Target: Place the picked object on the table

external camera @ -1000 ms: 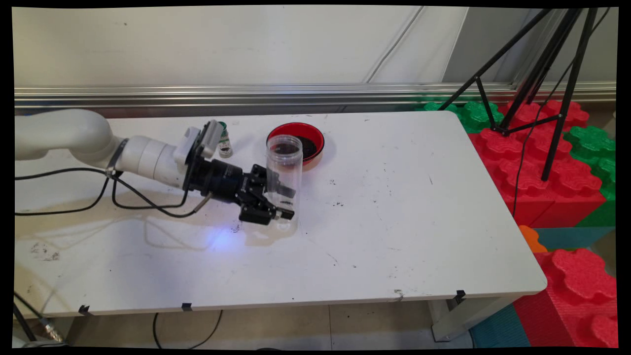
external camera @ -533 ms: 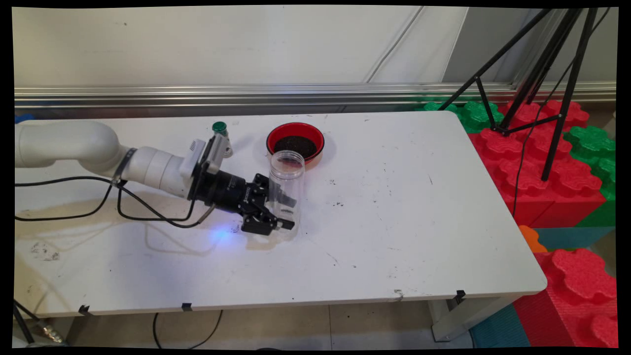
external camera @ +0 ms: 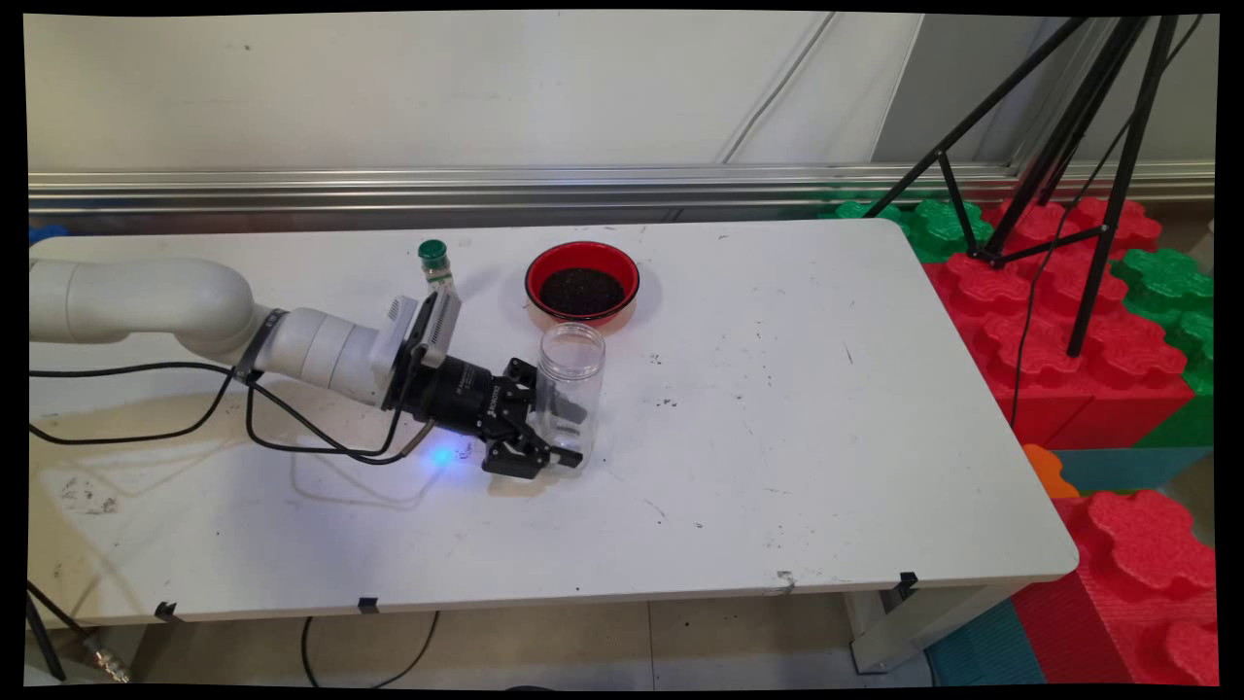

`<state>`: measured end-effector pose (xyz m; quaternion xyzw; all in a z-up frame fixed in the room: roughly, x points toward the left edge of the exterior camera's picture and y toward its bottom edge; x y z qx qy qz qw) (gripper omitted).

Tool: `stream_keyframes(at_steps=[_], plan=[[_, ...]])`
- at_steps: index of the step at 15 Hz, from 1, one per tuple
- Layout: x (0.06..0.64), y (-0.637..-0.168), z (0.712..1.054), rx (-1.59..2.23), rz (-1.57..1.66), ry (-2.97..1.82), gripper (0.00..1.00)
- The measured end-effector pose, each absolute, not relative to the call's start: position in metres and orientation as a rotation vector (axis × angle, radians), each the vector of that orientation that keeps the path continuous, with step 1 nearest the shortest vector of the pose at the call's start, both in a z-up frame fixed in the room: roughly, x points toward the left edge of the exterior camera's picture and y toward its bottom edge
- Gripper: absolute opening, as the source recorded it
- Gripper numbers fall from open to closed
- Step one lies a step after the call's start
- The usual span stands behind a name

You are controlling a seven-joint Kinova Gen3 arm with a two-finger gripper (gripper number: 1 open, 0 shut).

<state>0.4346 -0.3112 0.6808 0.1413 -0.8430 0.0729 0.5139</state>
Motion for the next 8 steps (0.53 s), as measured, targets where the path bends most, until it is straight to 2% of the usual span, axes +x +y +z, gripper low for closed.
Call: stream_keyframes(at_steps=[8], plan=[[0.432, -0.3137, 0.6709, 0.328, 0.185, -2.035, 0.0]])
